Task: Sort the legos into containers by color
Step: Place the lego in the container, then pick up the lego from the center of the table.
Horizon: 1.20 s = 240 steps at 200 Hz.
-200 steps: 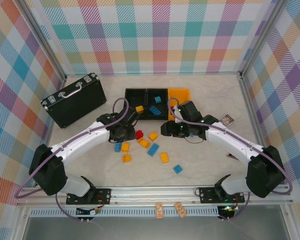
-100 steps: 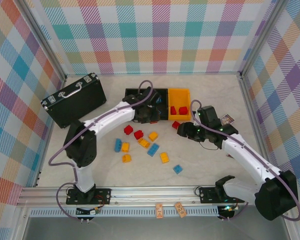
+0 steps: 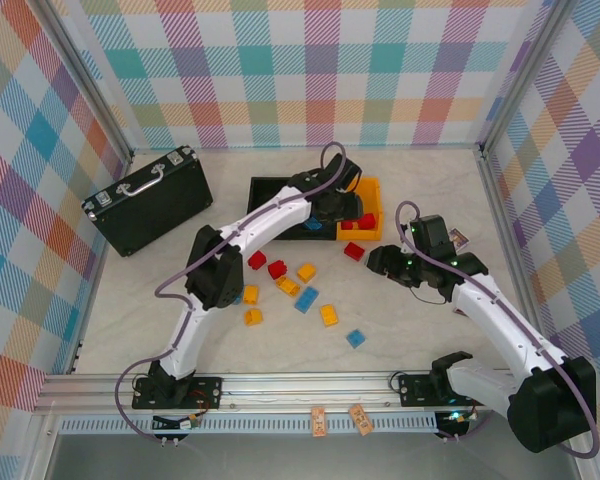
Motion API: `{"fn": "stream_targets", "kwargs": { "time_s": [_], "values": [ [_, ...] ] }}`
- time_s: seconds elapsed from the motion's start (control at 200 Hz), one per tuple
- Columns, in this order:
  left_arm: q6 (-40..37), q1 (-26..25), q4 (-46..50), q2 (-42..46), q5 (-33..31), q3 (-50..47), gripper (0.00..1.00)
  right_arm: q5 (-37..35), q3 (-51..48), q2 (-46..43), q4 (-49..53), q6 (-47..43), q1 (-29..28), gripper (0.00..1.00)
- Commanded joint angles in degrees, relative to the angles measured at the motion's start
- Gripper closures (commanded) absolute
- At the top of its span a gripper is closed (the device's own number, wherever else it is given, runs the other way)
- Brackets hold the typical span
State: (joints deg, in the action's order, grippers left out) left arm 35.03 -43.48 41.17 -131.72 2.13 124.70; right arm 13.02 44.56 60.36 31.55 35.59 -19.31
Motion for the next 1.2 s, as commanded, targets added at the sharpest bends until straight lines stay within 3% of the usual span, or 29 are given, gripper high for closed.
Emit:
{"fn": "stream_targets", "kwargs": {
  "time_s": [0.0,0.23,0.45,0.685,0.92,1.195],
  "values": [
    [-1.1,-0.3,3.7,-4.5,0.1,7.7,0.72,1.5,-0.5,-1.1,1.3,0.0,0.7,0.48],
    [-1.5,-0.2,5.8,-12.5,-1.1,19.4,0.69,1.7,-0.9,-2.2,1.7,0.0,1.4,0.48],
    [-1.3,0.2,4.2,-13.1,-1.9,20.4,0.43,2.1,-0.8,-2.5,2.0,-0.7,2.0,0.48],
    [-1.7,0.0,4.4,-10.6,-1.0,19.9,0.38,2.5,-0.4,-1.8,1.7,-1.1,2.5,0.48],
    [-2.3,-0.7,2.2,-2.9,0.4,11.8,0.38,0.0,-0.3,-1.7,3.2,-0.7,3.4,0.47],
    [-2.8,-1.0,-5.0,11.5,3.3,-9.6,0.38,-3.7,0.0,1.5,5.8,1.0,3.8,0.46]
  ]
}}
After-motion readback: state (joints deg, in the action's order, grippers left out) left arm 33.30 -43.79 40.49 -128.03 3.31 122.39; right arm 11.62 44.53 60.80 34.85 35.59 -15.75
